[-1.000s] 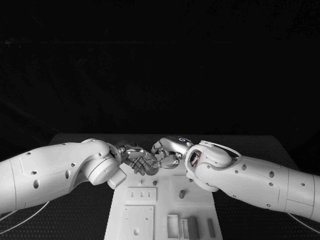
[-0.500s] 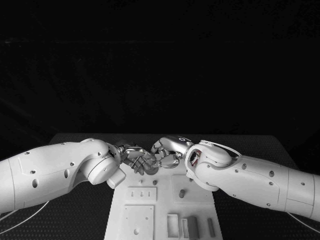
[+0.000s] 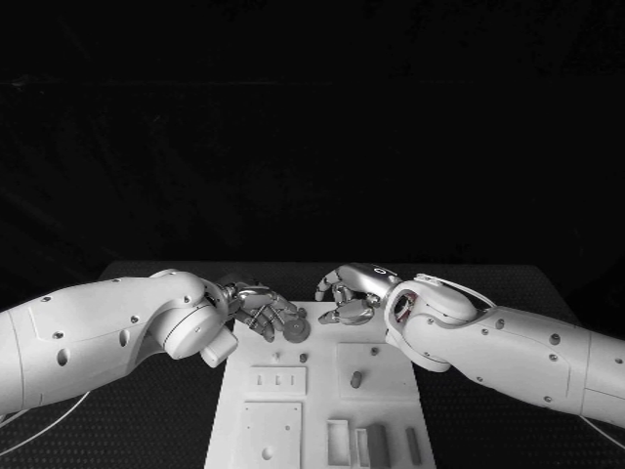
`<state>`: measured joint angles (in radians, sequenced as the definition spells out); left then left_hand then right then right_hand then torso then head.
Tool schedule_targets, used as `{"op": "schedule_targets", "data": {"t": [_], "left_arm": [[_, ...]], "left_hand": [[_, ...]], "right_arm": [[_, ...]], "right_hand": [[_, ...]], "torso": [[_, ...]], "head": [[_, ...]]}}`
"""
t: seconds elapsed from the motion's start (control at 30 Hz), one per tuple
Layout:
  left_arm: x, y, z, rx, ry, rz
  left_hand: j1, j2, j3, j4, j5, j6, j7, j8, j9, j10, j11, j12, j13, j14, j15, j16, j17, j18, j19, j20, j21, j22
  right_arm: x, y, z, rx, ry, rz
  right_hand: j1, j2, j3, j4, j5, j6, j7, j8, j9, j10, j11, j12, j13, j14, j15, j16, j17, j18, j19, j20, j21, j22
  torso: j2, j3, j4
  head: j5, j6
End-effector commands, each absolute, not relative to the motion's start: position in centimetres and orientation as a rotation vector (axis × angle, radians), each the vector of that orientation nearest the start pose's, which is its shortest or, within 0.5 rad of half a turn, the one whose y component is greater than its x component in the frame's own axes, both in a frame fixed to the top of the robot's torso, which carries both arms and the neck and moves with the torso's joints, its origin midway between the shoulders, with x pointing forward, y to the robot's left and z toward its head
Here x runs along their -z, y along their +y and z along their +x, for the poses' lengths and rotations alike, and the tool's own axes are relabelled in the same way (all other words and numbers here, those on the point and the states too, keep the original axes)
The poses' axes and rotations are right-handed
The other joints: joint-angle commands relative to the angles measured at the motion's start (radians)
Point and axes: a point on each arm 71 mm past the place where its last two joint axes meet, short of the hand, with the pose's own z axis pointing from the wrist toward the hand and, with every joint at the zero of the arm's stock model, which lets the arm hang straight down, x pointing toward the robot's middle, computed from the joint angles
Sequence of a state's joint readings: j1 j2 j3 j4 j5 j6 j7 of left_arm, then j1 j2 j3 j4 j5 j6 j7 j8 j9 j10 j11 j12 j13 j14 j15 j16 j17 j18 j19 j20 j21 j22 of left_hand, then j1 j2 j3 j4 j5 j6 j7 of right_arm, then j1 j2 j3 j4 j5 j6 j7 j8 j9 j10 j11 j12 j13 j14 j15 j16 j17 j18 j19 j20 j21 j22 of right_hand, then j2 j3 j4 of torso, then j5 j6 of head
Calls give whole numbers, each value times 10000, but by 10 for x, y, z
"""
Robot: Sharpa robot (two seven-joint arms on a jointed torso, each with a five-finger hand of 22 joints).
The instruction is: Assemble the parts on the task board
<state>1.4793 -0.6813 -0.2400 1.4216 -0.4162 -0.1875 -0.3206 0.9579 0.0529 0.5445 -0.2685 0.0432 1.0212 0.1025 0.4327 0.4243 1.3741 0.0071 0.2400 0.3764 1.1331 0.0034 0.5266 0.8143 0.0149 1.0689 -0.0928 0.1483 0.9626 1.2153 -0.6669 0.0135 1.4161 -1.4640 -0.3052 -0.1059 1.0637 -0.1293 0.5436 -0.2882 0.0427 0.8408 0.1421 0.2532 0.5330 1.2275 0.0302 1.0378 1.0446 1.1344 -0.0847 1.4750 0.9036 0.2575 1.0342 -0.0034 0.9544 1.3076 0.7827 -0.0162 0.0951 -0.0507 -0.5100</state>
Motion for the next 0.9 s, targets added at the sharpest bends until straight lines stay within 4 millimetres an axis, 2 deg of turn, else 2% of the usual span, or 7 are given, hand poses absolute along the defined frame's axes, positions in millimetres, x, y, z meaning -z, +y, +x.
{"op": "schedule_targets", "data": {"t": [0.03,0.27,0.47,0.53,0.6,0.73,0.9], "left_arm": [[157,167,518,8715,21476,-6521],[160,174,515,7898,22209,-5390],[167,177,512,6835,22723,-4447],[171,181,510,6292,22730,-4900],[176,185,509,5970,22850,-5094],[180,188,504,5553,22931,-4985],[185,184,497,5540,22862,-4653]], "left_hand": [[-19,103,4,-75,54,178,-101,49,26,97,-8,61,46,94,-21,72,38,-72,81,-19,51,40],[-37,246,-25,-146,55,251,-150,169,236,159,-75,256,253,168,-80,255,188,-85,144,-78,141,213],[-67,262,-71,-146,53,240,-225,381,742,104,-172,695,674,180,-166,595,378,-87,218,-176,299,532],[-67,262,-71,-146,53,240,-225,381,742,104,-172,695,674,180,-166,595,378,-87,218,-176,299,532],[-170,315,-172,-24,67,390,-274,573,934,360,-275,1015,871,409,-249,866,496,-58,475,-237,489,671],[-245,398,-130,-26,54,-80,-333,1024,2063,-258,-374,2166,1813,208,-392,1610,658,-79,406,-399,802,1283],[-342,424,-55,87,61,-264,-358,1120,2831,-741,-423,3190,2593,28,-463,2392,715,-65,337,-470,1148,1939]], "right_arm": [[161,-151,513,-7245,15683,-1420],[162,-178,522,-6895,15685,-690],[157,-190,529,-6867,15544,-108],[155,-192,531,-6882,15514,-26],[154,-192,532,-6891,15487,34],[153,-193,533,-6882,15489,122],[152,-197,534,-6805,15506,202]], "right_hand": [[14,-5,-40,-13,61,-9,18,-20,-5,-41,-10,-41,-16,-3,70,-41,-14,37,-11,69,-43,94],[74,56,-18,-18,61,37,12,-6,1,-1,-16,-41,-37,20,66,-36,-21,43,8,85,-41,100],[95,80,-12,-21,61,44,9,-7,1,13,-18,-42,-45,30,64,-34,-24,43,15,89,-40,102],[101,89,-10,-22,62,48,8,-6,1,17,-20,-42,-47,33,63,-33,-25,43,17,90,-40,103],[110,102,-7,-23,61,53,7,-5,2,22,-21,-41,-50,37,62,-32,-26,43,19,91,-40,104],[122,114,-5,-27,61,59,5,-4,2,28,-23,-43,-54,41,60,-32,-28,43,21,92,-40,105],[134,119,-4,-31,61,62,3,-4,2,32,-24,-44,-58,44,59,-32,-30,43,21,94,-41,107]], "torso": [[6,5,-4],[2,10,-8],[-1,7,17],[1,8,17],[5,9,9],[3,1,7],[-10,-14,38]], "head": [[18,-25],[34,-85],[30,-252],[20,-311],[8,-356],[-28,-388],[-31,-501]]}}
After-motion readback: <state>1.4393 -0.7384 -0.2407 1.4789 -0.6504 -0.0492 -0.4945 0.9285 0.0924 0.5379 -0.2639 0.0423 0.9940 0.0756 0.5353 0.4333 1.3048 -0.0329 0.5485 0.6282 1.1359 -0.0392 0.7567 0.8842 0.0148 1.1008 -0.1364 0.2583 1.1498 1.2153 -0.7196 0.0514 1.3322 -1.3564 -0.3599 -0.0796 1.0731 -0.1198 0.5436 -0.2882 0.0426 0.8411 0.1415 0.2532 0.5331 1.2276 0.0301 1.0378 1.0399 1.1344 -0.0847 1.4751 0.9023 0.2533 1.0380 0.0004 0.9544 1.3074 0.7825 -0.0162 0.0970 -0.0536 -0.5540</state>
